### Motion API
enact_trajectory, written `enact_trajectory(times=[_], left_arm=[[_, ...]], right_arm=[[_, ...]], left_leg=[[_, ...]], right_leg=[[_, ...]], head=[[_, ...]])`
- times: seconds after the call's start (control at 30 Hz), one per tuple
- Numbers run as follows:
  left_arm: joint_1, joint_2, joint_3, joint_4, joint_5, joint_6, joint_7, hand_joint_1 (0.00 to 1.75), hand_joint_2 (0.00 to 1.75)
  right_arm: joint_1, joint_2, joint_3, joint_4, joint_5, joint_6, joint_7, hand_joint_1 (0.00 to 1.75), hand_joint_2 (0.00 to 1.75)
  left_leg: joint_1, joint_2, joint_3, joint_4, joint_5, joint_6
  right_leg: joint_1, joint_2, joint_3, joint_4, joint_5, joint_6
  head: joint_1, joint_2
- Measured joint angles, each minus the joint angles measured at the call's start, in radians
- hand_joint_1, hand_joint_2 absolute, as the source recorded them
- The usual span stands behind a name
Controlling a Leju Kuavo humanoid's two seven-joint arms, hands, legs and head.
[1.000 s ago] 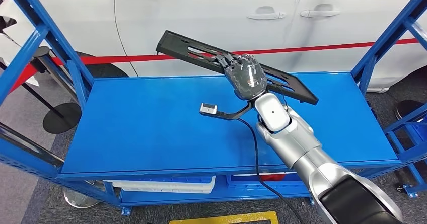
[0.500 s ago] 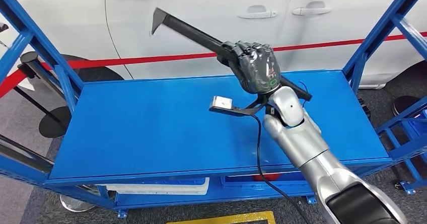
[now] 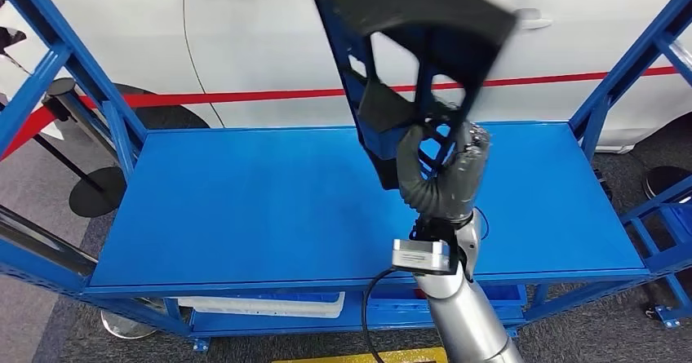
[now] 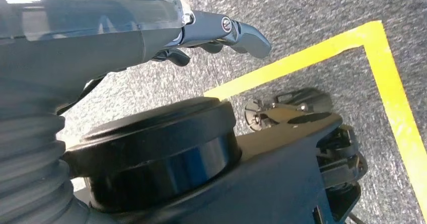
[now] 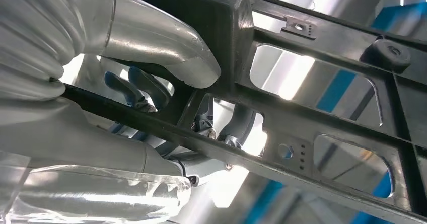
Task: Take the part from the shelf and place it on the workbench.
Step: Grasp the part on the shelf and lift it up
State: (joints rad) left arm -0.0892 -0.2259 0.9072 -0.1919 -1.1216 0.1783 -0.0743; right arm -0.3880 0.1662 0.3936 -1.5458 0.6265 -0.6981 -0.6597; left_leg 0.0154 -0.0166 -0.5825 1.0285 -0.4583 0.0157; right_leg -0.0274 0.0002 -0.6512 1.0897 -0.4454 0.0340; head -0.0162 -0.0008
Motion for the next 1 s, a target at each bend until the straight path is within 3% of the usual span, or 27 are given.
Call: enact_trajectory(times=[0.03,0.17,0.23,0.3,0.33,0.37,0.4,0.5,0.57,0.63,0.7,0.73,0.8,0.83,0.87,0.9,0.93,1.0], left_arm=[[-0.001,0.0,0.003,0.0,0.002,-0.005,0.007,0.0,1.75],[-0.001,0.0,0.012,0.0,0.006,-0.021,0.023,0.0,1.75],[-0.002,0.0,0.014,0.0,0.007,-0.026,0.028,0.0,1.75],[-0.004,0.0,0.015,0.0,0.007,-0.029,0.032,0.0,1.75],[-0.005,0.0,0.016,0.0,0.006,-0.031,0.033,0.0,1.75],[-0.006,0.0,0.017,0.0,0.006,-0.032,0.035,0.0,1.75],[-0.007,0.0,0.017,0.0,0.004,-0.033,0.036,0.0,1.75],[-0.006,0.001,0.02,0.0,0.001,-0.035,0.039,0.0,1.75],[-0.006,0.002,0.02,0.0,0.001,-0.036,0.041,0.0,1.75],[-0.004,0.002,0.021,0.0,0.0,-0.036,0.043,0.0,1.75],[-0.005,0.001,0.022,0.0,0.0,-0.033,0.046,0.0,1.75],[-0.006,0.0,0.022,0.0,0.001,-0.031,0.047,0.0,1.75],[-0.008,0.0,0.023,0.0,0.001,-0.025,0.049,0.0,1.75],[-0.008,0.0,0.023,0.0,0.002,-0.023,0.05,0.0,1.75],[-0.009,0.0,0.025,0.0,0.004,-0.021,0.05,0.0,1.75],[-0.009,0.0,0.026,0.0,0.005,-0.02,0.05,0.0,1.75],[-0.01,0.0,0.028,0.0,0.007,-0.02,0.05,0.0,1.75],[-0.012,-0.001,0.031,0.0,0.009,-0.018,0.049,0.0,1.75]], right_arm=[[0.008,0.001,0.007,-0.026,-0.038,0.0,0.014,1.75,1.75],[0.02,-0.001,0.043,-0.102,-0.176,0.0,0.052,1.75,1.75],[0.02,-0.003,0.057,-0.124,-0.242,0.008,0.058,1.75,1.75],[0.022,-0.007,0.068,-0.138,-0.32,0.025,0.059,1.75,1.75],[0.024,-0.01,0.071,-0.143,-0.354,0.035,0.058,1.75,1.75],[0.027,-0.012,0.074,-0.147,-0.383,0.046,0.057,1.75,1.75],[0.029,-0.014,0.077,-0.152,-0.405,0.058,0.056,1.75,1.75],[0.031,-0.021,0.082,-0.17,-0.487,0.121,0.053,1.75,1.75],[0.031,-0.026,0.085,-0.18,-0.547,0.178,0.053,1.75,1.75],[0.031,-0.03,0.088,-0.184,-0.609,0.242,0.053,1.75,1.75],[0.029,-0.035,0.089,-0.186,-0.686,0.322,0.058,1.75,1.75],[0.028,-0.039,0.089,-0.185,-0.724,0.366,0.061,1.75,1.75],[0.027,-0.044,0.089,-0.177,-0.772,0.44,0.064,1.75,1.75],[0.027,-0.047,0.089,-0.17,-0.786,0.468,0.063,1.75,1.75],[0.026,-0.049,0.089,-0.161,-0.794,0.491,0.064,1.75,1.75],[0.026,-0.05,0.089,-0.151,-0.798,0.509,0.064,1.75,1.75],[0.026,-0.051,0.089,-0.141,-0.799,0.526,0.066,1.75,1.75],[0.026,-0.051,0.089,-0.126,-0.793,0.558,0.072,1.75,1.75]], left_leg=[[-0.001,0.0,0.0,0.002,-0.001,-0.006],[0.0,0.004,-0.004,0.009,-0.013,-0.029],[0.003,0.007,-0.027,0.076,-0.07,-0.033],[0.003,0.009,-0.067,0.201,-0.148,-0.035],[0.003,0.009,-0.079,0.249,-0.171,-0.035],[0.003,0.009,-0.075,0.266,-0.176,-0.035],[0.003,0.009,-0.052,0.242,-0.163,-0.033],[-0.001,0.01,0.072,0.044,-0.098,-0.02],[-0.008,0.009,0.098,-0.014,-0.084,-0.013],[-0.011,0.008,0.09,-0.017,-0.068,-0.005],[-0.008,0.012,0.08,-0.025,-0.044,0.006],[-0.006,0.015,0.07,-0.03,-0.031,0.011],[-0.006,0.018,0.047,-0.03,-0.011,0.016],[-0.006,0.019,0.034,-0.028,-0.002,0.016],[-0.006,0.02,0.022,-0.026,0.006,0.015],[-0.005,0.02,0.009,-0.024,0.013,0.013],[-0.005,0.02,-0.002,-0.02,0.019,0.01],[-0.005,0.019,-0.02,-0.009,0.027,0.002]], right_leg=[[0.002,0.001,0.014,-0.031,0.008,-0.003],[0.006,0.004,0.013,-0.049,0.016,-0.026],[0.005,0.001,0.01,-0.056,0.024,-0.041],[0.011,-0.003,0.001,-0.056,0.032,-0.052],[0.014,-0.004,-0.004,-0.055,0.036,-0.054],[0.017,-0.005,-0.01,-0.054,0.04,-0.056],[0.019,-0.005,-0.016,-0.053,0.045,-0.056],[0.022,-0.001,-0.031,-0.048,0.062,-0.048],[0.021,-0.002,-0.035,-0.048,0.074,-0.036],[0.02,-0.002,-0.036,-0.054,0.089,-0.023],[0.017,0.0,-0.048,-0.039,0.066,-0.014],[0.016,0.001,-0.062,-0.005,0.027,-0.009],[0.013,0.001,-0.096,0.116,-0.073,-0.001],[0.012,0.001,-0.107,0.177,-0.104,0.003],[0.01,0.001,-0.106,0.213,-0.111,0.006],[0.008,0.0,-0.087,0.217,-0.1,0.008],[0.004,0.0,-0.05,0.182,-0.079,0.01],[0.001,0.001,0.052,0.052,-0.054,0.009]], head=[[0.0,0.0],[-0.001,0.0],[-0.003,0.0],[-0.004,0.0],[-0.004,0.0],[-0.004,0.0],[-0.004,0.0],[-0.004,0.0],[-0.003,0.0],[-0.003,0.0],[-0.002,0.0],[-0.002,0.0],[-0.001,0.0],[-0.001,0.0],[-0.001,0.0],[-0.001,0.0],[-0.001,0.0],[-0.001,0.0]])
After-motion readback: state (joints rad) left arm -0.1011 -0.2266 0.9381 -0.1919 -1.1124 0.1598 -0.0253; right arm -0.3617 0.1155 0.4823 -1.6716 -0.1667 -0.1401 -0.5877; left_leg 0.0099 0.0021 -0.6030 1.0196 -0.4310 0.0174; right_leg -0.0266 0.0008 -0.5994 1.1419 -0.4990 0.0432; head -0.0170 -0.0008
